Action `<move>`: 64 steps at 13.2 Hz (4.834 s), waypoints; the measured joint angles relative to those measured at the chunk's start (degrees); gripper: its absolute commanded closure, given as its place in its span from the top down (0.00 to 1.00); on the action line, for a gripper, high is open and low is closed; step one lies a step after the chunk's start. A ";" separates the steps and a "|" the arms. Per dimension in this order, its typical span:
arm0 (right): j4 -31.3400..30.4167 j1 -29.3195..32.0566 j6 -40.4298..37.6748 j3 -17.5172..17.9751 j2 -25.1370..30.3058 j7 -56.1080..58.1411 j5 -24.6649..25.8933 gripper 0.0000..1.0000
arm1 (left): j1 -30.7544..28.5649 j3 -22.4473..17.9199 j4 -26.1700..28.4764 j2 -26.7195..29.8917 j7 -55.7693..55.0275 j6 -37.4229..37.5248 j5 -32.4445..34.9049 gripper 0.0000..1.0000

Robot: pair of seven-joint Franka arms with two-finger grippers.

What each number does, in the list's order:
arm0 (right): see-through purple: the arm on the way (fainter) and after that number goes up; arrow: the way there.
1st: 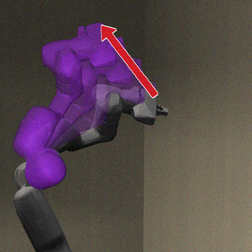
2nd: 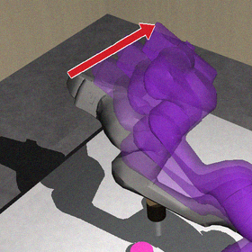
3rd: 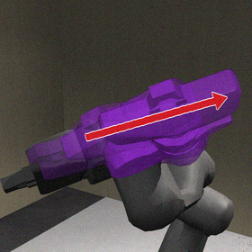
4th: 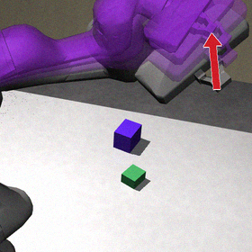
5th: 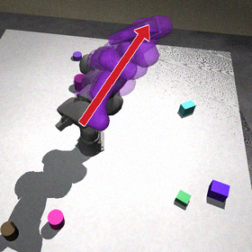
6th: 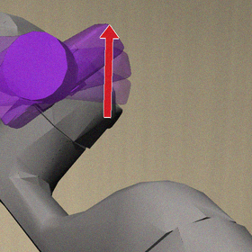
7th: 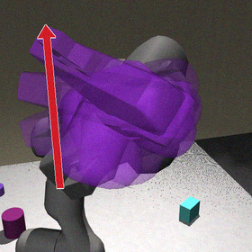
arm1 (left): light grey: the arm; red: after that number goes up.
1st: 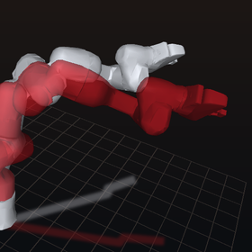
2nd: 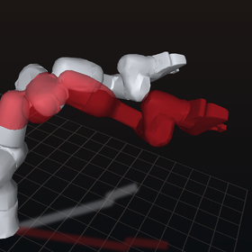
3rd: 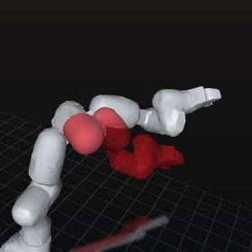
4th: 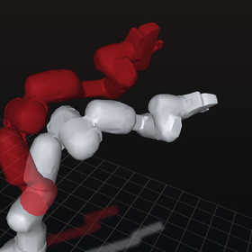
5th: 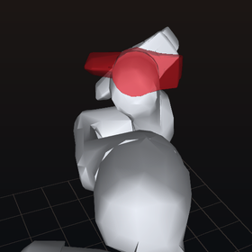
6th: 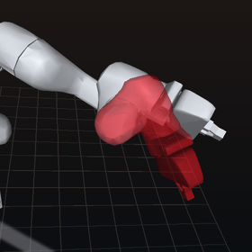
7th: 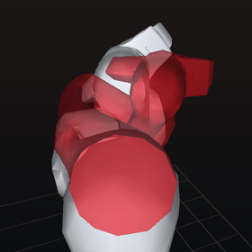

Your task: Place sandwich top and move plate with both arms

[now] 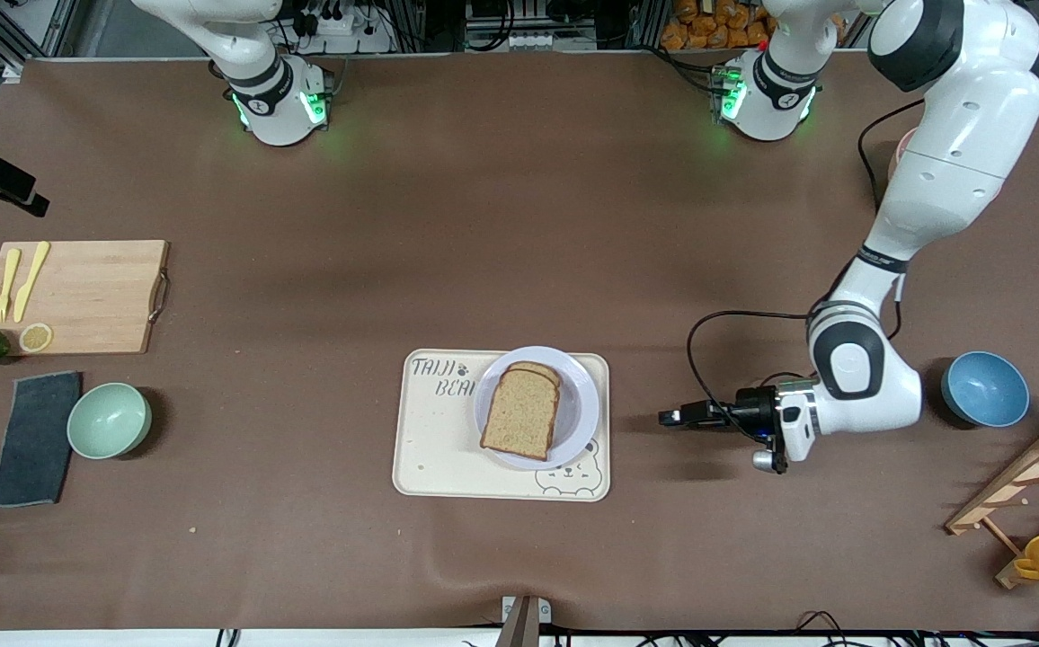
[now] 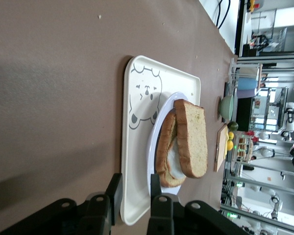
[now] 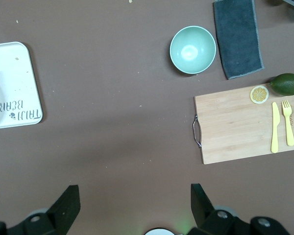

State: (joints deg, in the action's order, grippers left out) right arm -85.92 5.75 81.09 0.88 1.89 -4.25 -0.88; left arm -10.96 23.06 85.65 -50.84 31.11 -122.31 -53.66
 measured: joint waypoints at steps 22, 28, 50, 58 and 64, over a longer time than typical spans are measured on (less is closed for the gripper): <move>0.00 0.90 0.64 -0.76 -0.06 8.58 0.00 1.00 | -1.35 -0.27 -6.32 24.69 -21.66 24.50 54.90 0.33; 0.00 1.10 0.69 -0.85 -0.06 8.58 0.00 1.00 | -1.35 -0.57 -6.25 29.55 -21.66 30.31 62.06 0.58; 0.00 1.10 0.72 -0.75 -0.06 8.64 -0.03 1.00 | 6.54 -12.72 -0.01 45.20 -26.15 34.28 57.87 0.95; 0.00 1.10 0.72 -0.77 -0.06 8.64 -0.03 1.00 | 7.49 -13.13 1.18 48.40 -29.25 35.25 57.72 1.00; 0.00 1.10 0.72 -0.77 -0.06 8.64 -0.03 1.00 | 9.31 -16.80 1.29 48.87 -29.91 35.75 57.51 1.00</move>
State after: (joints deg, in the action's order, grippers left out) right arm -85.92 6.85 81.81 0.11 1.82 4.39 -0.90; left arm -1.65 6.25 86.94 -1.96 1.20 -86.56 3.85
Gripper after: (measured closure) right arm 0.000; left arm 0.000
